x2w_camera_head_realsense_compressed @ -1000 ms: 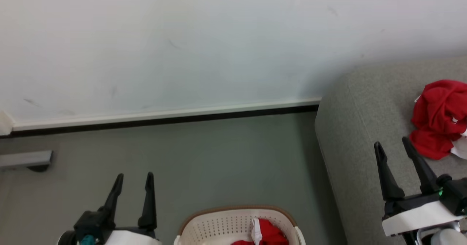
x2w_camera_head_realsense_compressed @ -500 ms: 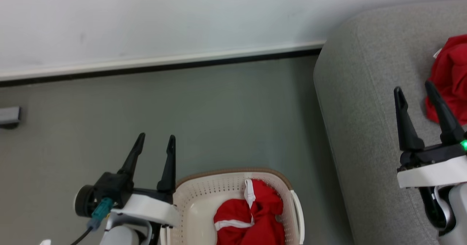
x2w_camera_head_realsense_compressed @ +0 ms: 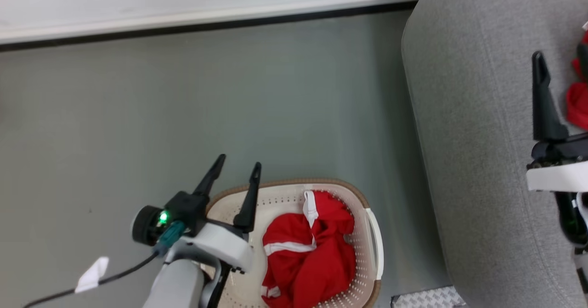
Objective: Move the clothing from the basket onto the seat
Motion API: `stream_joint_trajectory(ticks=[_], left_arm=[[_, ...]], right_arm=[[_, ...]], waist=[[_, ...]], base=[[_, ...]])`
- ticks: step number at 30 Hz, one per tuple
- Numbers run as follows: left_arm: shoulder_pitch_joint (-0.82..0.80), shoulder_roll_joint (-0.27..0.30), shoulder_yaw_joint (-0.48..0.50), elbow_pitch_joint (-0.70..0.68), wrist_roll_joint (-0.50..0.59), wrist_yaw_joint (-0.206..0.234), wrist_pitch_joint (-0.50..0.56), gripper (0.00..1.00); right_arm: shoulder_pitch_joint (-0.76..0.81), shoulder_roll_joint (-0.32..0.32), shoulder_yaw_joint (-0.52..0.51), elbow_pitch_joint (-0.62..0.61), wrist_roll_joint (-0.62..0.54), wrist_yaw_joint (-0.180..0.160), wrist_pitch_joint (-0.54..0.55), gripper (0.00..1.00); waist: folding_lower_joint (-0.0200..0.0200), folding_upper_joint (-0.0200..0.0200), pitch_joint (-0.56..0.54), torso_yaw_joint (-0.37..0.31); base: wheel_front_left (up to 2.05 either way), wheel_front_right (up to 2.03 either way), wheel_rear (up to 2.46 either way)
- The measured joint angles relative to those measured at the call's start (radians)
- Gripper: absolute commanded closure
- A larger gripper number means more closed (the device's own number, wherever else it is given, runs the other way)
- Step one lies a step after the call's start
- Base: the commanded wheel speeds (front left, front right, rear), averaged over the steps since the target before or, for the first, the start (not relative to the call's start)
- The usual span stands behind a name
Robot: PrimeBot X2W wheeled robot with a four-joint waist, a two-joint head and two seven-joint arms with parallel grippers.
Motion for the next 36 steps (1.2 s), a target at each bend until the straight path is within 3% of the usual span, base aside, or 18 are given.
stream_joint_trajectory(ticks=[18, 29, 36], left_arm=[[-0.298, -0.002, -0.248, 0.506, -0.090, -0.057, 0.009, 0.00], [-0.419, -0.001, -0.367, 0.699, -0.159, -0.063, 0.030, 0.00], [-0.462, -0.001, -0.472, 0.752, -0.224, -0.066, 0.089, 0.00]], right_arm=[[-0.171, -0.028, -0.041, -0.054, 0.023, 0.000, 0.000, 0.00], [-0.226, -0.013, -0.064, -0.090, 0.023, 0.000, 0.000, 0.00], [-0.267, -0.009, -0.058, -0.098, 0.023, 0.000, 0.000, 0.00]], waist=[[-0.0001, 0.0000, 0.213, -0.012], [-0.0002, 0.0000, 0.312, -0.040], [-0.0002, 0.0000, 0.368, -0.060]], base=[[0.00, 0.00, 0.00], [0.00, 0.00, 0.00], [0.00, 0.00, 0.00]])
